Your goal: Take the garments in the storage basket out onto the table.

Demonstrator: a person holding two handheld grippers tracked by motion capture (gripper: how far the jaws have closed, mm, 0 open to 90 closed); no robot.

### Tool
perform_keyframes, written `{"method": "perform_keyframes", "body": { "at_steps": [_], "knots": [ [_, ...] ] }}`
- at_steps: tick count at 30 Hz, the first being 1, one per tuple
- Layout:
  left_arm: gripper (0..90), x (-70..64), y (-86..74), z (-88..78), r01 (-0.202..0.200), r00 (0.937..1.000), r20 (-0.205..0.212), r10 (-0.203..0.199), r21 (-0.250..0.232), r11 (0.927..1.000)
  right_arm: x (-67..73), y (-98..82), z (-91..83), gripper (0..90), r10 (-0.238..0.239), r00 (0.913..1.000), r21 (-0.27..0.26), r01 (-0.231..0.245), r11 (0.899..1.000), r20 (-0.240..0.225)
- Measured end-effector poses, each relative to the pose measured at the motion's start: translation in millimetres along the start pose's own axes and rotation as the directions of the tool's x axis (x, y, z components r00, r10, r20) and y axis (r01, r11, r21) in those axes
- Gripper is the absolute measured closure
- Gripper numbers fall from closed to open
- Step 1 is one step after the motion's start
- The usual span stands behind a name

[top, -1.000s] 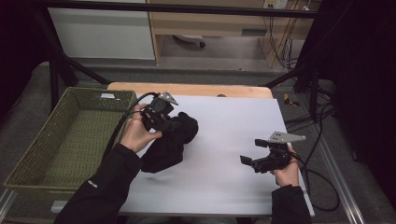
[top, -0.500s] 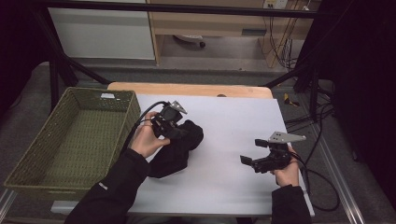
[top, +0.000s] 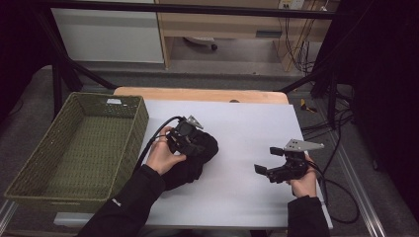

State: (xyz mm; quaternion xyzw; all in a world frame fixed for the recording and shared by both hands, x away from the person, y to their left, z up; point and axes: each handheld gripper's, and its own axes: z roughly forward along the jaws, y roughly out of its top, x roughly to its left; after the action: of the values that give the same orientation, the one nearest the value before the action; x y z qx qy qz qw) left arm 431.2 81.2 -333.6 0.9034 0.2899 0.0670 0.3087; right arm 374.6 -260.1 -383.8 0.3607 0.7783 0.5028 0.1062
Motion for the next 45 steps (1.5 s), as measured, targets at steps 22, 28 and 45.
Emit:
{"method": "perform_keyframes", "body": {
  "at_steps": [22,28,45],
  "knots": [
    [20.0,-1.3,-9.9,-26.5,0.005,0.9996,0.028,-0.005,-0.022,0.9997,0.2,0.4,-0.4,0.6,0.002,1.0,-0.004,-0.002,1.0,-0.003],
    [9.5,-4.8,-12.4,-34.0,0.0,0.9998,0.021,0.001,-0.025,0.9997,0.4,0.5,-0.4,0.6,0.003,1.0,-0.004,-0.003,1.0,-0.003],
    [0.1,-7.5,-26.8,-62.5,0.001,0.9994,-0.033,-0.003,-0.06,0.9982,0.3,0.8,-0.9,0.6,0.001,1.0,-0.004,-0.001,1.0,-0.001]
  ]
}}
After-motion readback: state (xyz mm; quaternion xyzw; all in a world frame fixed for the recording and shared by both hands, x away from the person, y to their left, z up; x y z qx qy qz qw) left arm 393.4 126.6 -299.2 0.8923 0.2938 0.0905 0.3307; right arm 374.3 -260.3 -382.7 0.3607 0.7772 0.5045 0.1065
